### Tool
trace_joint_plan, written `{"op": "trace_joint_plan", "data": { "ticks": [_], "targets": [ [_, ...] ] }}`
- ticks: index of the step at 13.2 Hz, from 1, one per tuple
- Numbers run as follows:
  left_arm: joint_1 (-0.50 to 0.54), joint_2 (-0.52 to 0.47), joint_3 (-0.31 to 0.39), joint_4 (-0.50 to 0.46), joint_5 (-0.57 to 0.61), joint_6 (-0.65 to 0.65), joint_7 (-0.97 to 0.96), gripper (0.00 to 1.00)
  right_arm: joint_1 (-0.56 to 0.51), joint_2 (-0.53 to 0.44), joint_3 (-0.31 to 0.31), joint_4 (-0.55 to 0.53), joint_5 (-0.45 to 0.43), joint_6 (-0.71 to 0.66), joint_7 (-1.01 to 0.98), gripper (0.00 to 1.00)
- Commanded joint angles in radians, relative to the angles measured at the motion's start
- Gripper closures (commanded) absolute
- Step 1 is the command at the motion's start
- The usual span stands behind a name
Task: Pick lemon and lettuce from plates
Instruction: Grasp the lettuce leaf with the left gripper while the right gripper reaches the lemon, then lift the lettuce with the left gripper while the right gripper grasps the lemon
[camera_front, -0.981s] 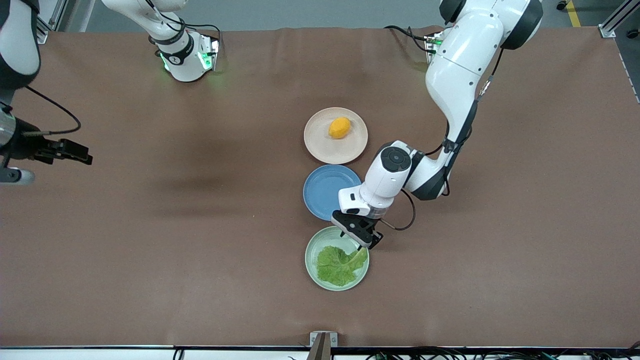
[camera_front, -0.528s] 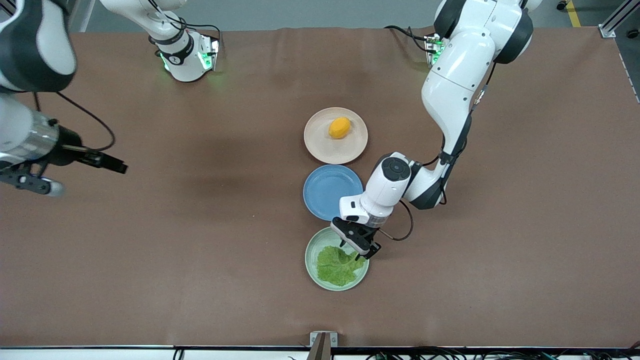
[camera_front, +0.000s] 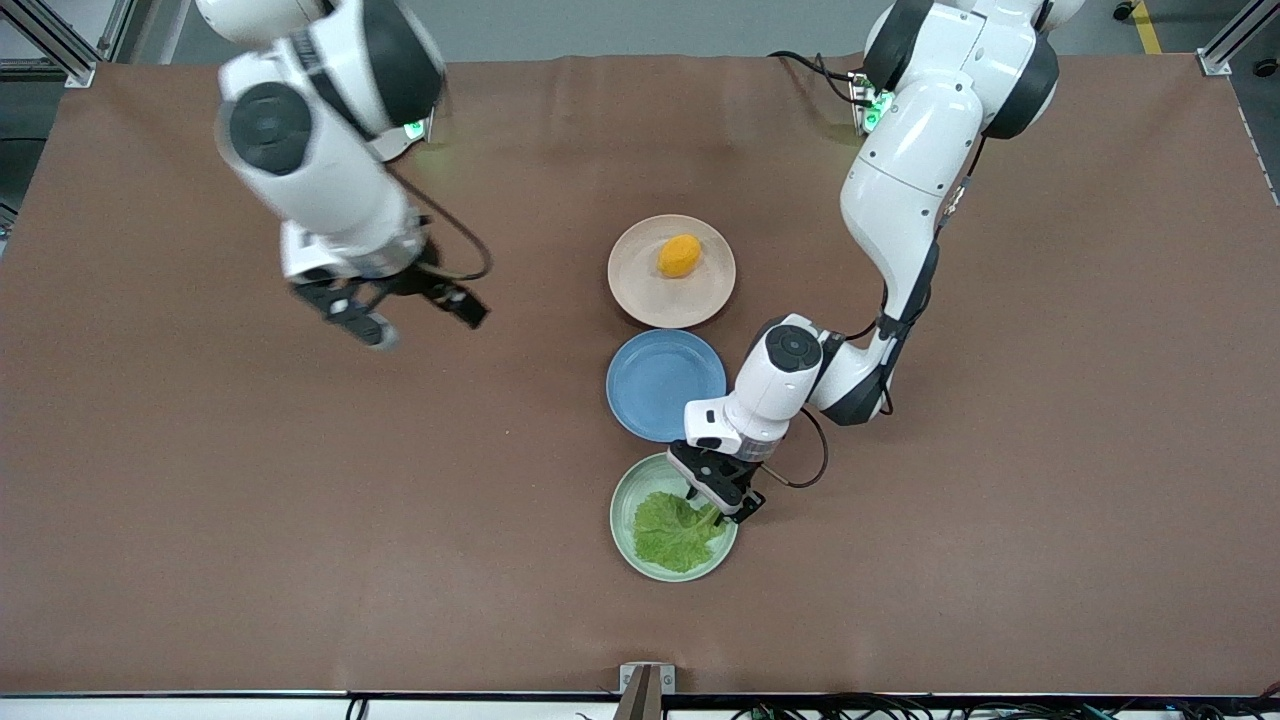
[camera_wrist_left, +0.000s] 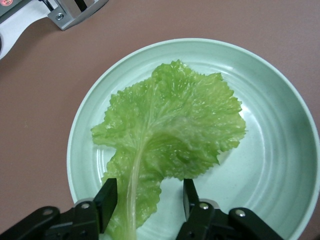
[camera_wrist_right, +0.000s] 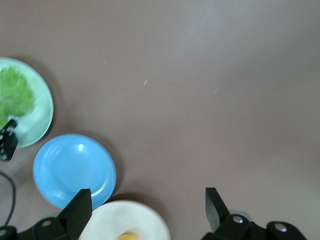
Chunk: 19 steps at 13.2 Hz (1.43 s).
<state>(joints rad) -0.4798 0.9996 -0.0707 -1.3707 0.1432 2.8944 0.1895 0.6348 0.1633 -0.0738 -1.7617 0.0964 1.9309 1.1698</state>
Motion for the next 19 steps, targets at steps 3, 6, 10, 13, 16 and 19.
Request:
{"op": "trace_joint_plan", "data": {
  "ticks": [3, 6, 10, 13, 16, 19],
  "targets": [
    [0.000, 0.022, 0.005, 0.022, 0.026, 0.011, 0.015, 0.78, 0.161, 0.102, -0.018, -0.016, 0.002, 0.117, 0.245, 0.00],
    [0.001, 0.019, 0.005, 0.022, 0.026, 0.011, 0.015, 0.97, 0.274, 0.182, -0.018, -0.016, 0.000, 0.222, 0.426, 0.00],
    [-0.003, -0.028, 0.003, 0.022, 0.016, 0.006, -0.010, 1.00, 0.388, 0.298, -0.020, -0.016, -0.010, 0.338, 0.595, 0.01],
    [0.055, -0.200, -0.012, -0.060, 0.013, -0.192, -0.025, 1.00, 0.449, 0.358, -0.018, -0.015, -0.011, 0.375, 0.619, 0.02],
    [0.127, -0.369, -0.044, -0.076, -0.002, -0.557, -0.051, 1.00, 0.494, 0.403, -0.020, -0.015, -0.011, 0.445, 0.691, 0.02],
    [0.208, -0.502, -0.041, -0.117, 0.013, -0.831, -0.036, 0.99, 0.523, 0.435, -0.020, -0.015, -0.012, 0.448, 0.715, 0.02]
  ]
}}
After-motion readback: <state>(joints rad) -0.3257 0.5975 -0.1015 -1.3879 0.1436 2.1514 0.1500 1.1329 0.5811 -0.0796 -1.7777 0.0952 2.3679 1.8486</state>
